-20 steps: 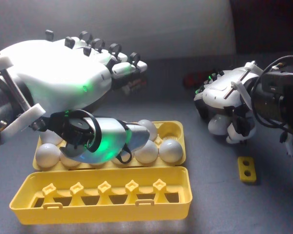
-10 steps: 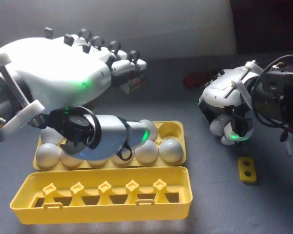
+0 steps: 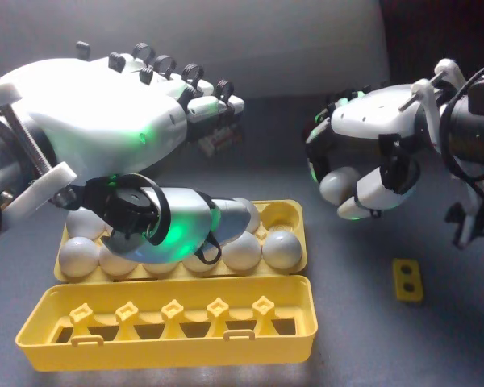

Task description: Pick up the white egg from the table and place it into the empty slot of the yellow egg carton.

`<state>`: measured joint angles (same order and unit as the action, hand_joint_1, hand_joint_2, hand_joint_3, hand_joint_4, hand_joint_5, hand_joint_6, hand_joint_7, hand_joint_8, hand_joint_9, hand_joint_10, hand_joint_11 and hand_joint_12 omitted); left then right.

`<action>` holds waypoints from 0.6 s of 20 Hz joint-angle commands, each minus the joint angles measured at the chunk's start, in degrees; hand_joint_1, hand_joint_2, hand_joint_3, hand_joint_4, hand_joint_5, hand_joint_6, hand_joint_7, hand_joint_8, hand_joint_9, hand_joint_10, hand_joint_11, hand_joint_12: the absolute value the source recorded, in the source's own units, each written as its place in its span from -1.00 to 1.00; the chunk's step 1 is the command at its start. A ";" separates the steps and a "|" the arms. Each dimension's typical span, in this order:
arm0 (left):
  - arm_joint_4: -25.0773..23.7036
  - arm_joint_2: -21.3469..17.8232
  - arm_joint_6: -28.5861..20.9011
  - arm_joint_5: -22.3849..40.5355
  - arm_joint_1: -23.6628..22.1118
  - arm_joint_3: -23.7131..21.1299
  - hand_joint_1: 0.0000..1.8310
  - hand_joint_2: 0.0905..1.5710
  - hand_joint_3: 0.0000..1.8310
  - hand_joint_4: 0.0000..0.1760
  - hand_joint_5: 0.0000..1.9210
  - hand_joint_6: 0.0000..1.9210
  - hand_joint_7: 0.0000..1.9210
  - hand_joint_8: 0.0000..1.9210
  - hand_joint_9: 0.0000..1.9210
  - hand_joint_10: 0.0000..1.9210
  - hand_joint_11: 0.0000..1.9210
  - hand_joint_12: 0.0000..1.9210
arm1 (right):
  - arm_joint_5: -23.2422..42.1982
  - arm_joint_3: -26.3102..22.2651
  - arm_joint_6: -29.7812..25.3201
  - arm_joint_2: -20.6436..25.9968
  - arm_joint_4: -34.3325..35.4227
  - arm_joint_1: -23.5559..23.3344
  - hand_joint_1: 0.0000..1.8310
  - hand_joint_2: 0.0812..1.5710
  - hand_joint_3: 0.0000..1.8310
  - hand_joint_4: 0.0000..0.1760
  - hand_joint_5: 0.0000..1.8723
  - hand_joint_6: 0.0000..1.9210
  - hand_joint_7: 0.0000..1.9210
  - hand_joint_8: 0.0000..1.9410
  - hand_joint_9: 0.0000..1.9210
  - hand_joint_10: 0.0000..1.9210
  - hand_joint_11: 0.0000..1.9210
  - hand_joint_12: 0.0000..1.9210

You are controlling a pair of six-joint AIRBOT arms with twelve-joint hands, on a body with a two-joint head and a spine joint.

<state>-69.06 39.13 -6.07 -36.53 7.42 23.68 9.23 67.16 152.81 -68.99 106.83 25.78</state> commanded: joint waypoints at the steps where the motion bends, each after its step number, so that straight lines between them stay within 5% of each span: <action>1: -3.72 0.12 0.15 1.33 -0.88 0.13 -0.96 0.58 -1.00 -0.41 -0.94 -1.00 -0.93 -1.00 -0.91 -1.00 -1.00 -0.55 | -4.14 -0.15 -1.62 0.06 -0.70 -0.99 0.17 0.52 -1.00 -1.00 -0.15 0.36 -0.52 -0.99 -1.00 -0.60 -1.00 -0.24; 10: -2.08 0.24 1.88 0.92 -1.92 0.36 -0.94 0.58 -1.00 -0.53 -0.94 -1.00 -0.92 -1.00 -0.90 -1.00 -1.00 -0.49 | -17.44 2.52 -9.51 -1.46 -0.51 -1.05 0.18 0.52 -1.00 -1.00 -0.16 0.36 -0.50 -0.99 -1.00 -0.49 -1.00 -0.12; 11: -2.08 0.24 2.05 0.93 -1.97 0.37 -0.94 0.58 -1.00 -0.54 -0.93 -0.99 -0.92 -1.00 -0.90 -1.00 -1.00 -0.48 | -19.19 3.44 -6.22 -1.71 3.72 -0.66 0.18 0.52 -1.00 -1.00 -0.16 0.36 -0.50 -0.99 -1.00 -0.49 -1.00 -0.12; 12: -2.08 0.24 2.05 0.96 -1.94 0.33 -0.93 0.58 -1.00 -0.54 -0.92 -0.99 -0.92 -1.00 -0.90 -1.00 -1.00 -0.47 | -22.69 4.24 6.75 -1.79 17.53 0.22 0.18 0.52 -1.00 -1.00 -0.16 0.36 -0.50 -0.99 -1.00 -0.49 -1.00 -0.12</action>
<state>-67.64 39.13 -4.16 -36.80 6.42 23.81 -9.65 71.48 162.50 -70.83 126.04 26.74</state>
